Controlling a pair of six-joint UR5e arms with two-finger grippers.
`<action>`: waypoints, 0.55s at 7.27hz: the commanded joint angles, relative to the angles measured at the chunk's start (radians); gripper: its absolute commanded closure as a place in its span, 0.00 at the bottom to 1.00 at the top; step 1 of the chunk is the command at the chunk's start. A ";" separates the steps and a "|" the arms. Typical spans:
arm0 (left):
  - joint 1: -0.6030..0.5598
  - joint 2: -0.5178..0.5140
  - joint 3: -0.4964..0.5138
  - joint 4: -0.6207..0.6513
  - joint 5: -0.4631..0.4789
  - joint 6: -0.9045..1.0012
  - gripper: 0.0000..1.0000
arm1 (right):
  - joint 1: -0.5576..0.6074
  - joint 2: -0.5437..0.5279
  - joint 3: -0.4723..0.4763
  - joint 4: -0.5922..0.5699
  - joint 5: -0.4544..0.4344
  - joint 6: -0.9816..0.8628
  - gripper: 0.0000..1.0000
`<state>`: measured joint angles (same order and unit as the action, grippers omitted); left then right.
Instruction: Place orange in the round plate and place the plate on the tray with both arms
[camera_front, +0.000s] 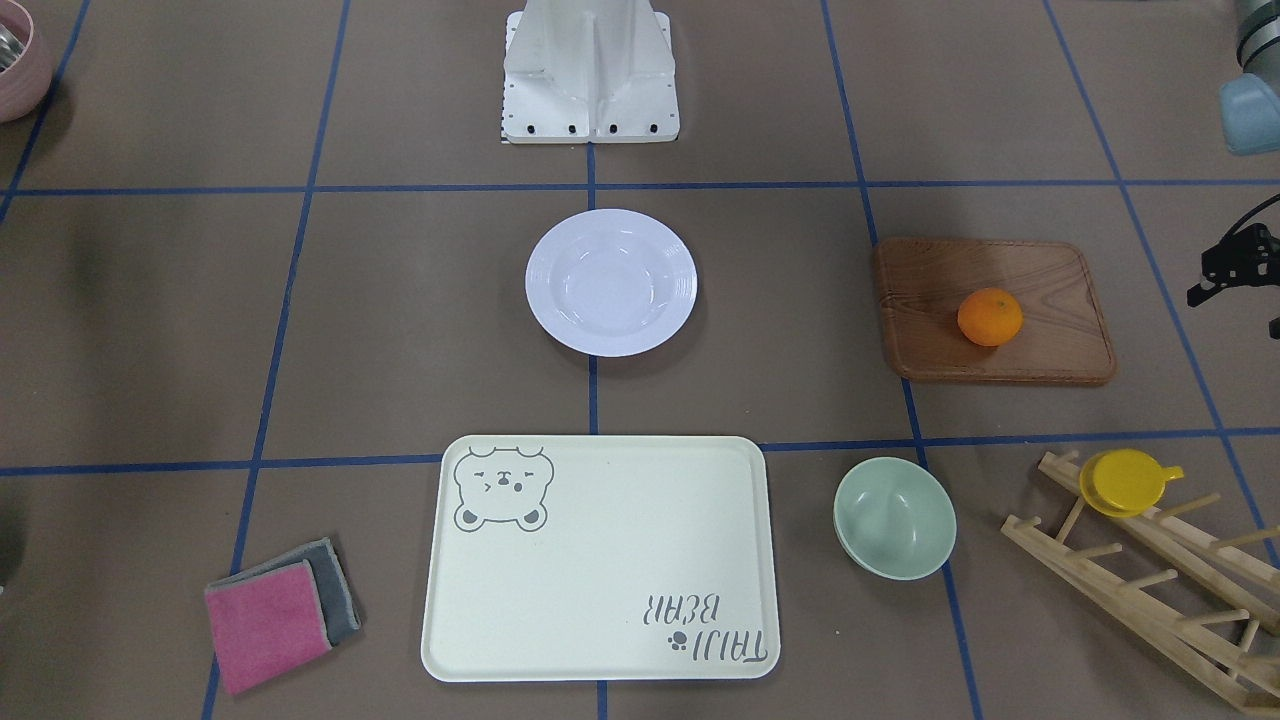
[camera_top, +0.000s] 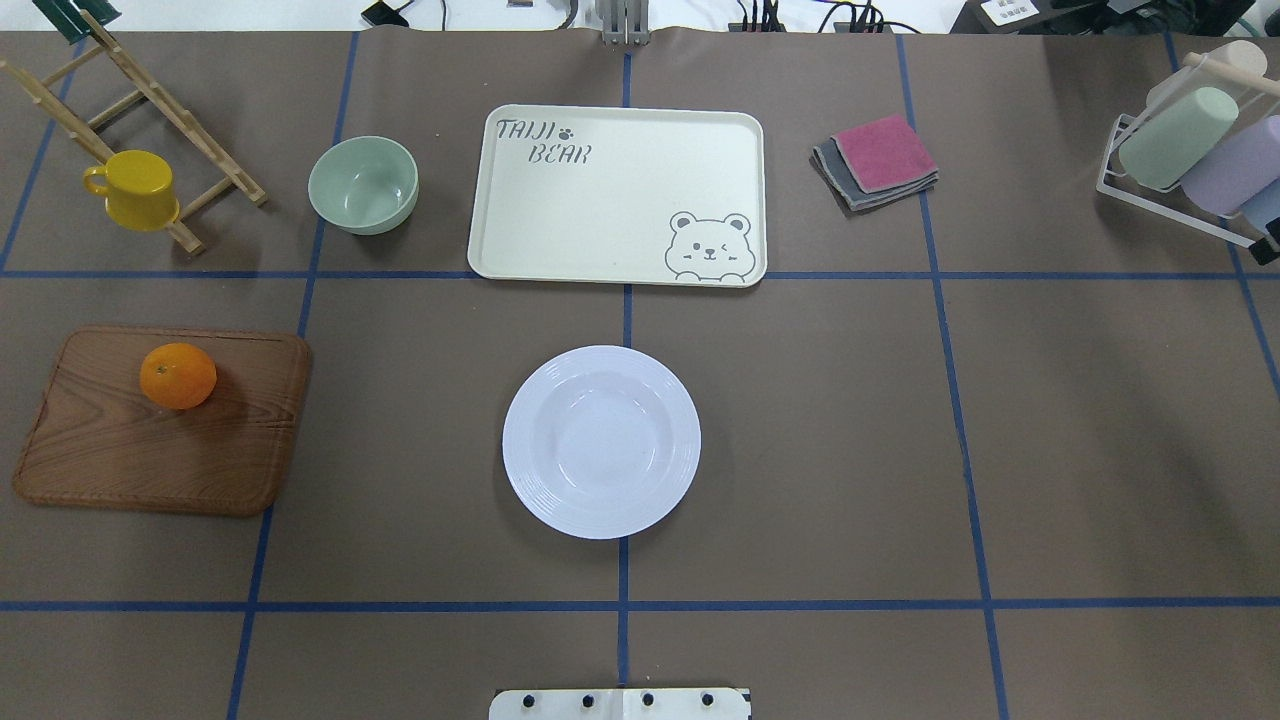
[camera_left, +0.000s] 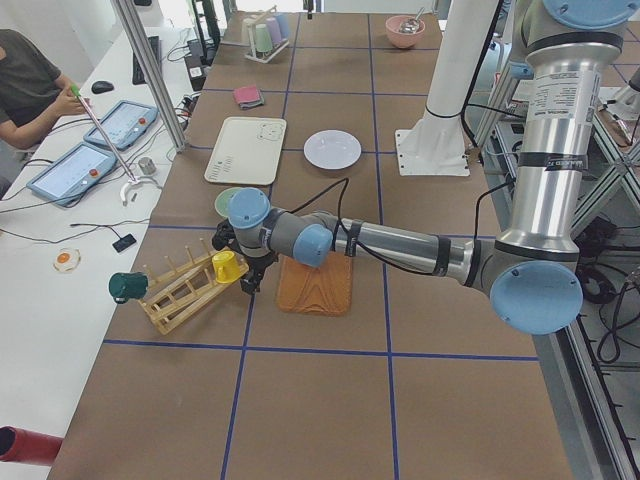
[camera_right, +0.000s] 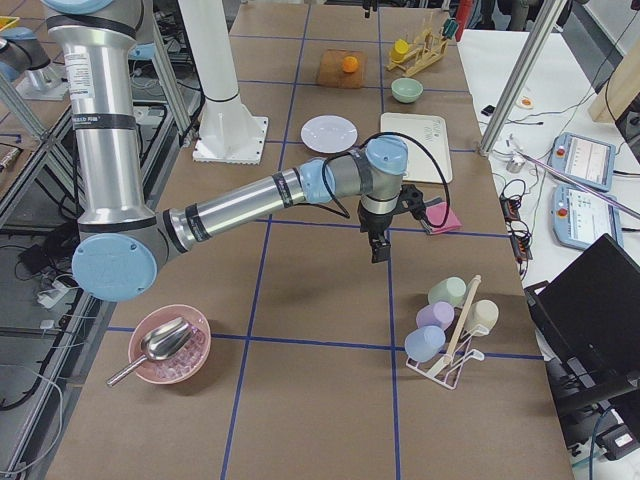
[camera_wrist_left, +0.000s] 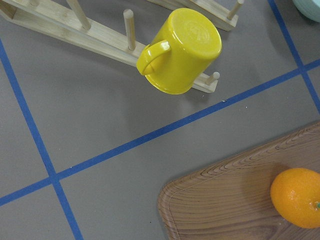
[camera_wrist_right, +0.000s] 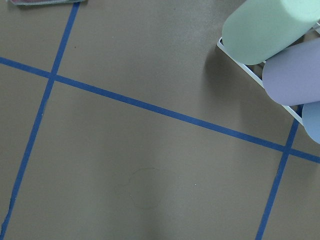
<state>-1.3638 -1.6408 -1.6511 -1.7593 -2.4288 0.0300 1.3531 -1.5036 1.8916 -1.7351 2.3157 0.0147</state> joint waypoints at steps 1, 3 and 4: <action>-0.001 0.024 -0.024 -0.058 -0.006 0.005 0.01 | 0.000 0.008 -0.012 0.000 -0.002 0.001 0.00; -0.003 0.032 -0.039 -0.066 -0.003 0.004 0.01 | -0.002 0.010 -0.020 0.003 -0.002 0.002 0.00; 0.000 0.030 -0.029 -0.066 0.003 0.004 0.01 | -0.002 0.010 -0.019 0.005 -0.002 0.002 0.00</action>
<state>-1.3654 -1.6117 -1.6819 -1.8219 -2.4304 0.0337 1.3520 -1.4948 1.8732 -1.7322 2.3133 0.0163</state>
